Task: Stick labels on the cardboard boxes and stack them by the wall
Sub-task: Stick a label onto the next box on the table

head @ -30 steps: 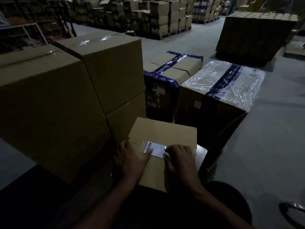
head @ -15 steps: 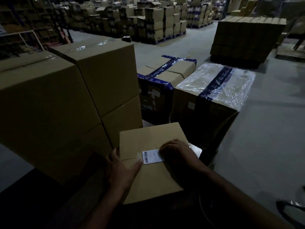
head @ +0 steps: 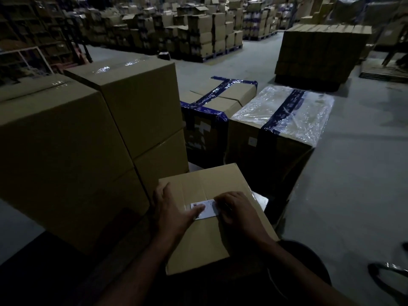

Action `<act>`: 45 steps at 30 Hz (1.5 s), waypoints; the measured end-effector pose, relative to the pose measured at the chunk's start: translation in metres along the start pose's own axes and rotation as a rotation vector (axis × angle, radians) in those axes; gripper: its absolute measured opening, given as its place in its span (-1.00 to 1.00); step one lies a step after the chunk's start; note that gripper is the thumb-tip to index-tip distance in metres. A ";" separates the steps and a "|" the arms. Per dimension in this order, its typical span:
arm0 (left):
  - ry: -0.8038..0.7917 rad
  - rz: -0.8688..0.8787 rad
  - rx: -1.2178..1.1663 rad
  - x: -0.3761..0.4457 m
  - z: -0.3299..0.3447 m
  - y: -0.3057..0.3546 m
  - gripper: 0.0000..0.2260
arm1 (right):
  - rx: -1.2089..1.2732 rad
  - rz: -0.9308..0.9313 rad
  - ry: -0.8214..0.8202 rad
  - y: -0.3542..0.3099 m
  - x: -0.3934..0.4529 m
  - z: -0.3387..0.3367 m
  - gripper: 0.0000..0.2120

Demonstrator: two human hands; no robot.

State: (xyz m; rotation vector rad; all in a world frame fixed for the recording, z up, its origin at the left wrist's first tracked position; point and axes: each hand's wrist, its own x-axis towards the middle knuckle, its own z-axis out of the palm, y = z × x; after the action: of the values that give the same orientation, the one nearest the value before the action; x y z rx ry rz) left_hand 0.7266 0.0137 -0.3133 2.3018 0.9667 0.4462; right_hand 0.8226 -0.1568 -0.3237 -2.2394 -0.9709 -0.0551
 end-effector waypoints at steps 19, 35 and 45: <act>-0.452 0.319 0.484 0.079 -0.020 0.009 0.33 | -0.121 0.105 0.239 -0.037 -0.052 0.010 -0.84; -0.209 0.134 0.323 0.024 -0.010 0.000 0.30 | -0.024 0.049 -0.001 -0.008 0.009 -0.001 -0.82; -0.138 0.132 0.317 0.021 -0.005 -0.001 0.17 | 0.272 0.134 -0.180 0.002 0.022 -0.012 -0.83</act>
State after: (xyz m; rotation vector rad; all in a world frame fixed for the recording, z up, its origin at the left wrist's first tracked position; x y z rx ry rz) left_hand 0.7379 0.0318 -0.3086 2.6531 0.8714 0.1930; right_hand 0.8426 -0.1510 -0.3089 -2.0750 -0.8610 0.3247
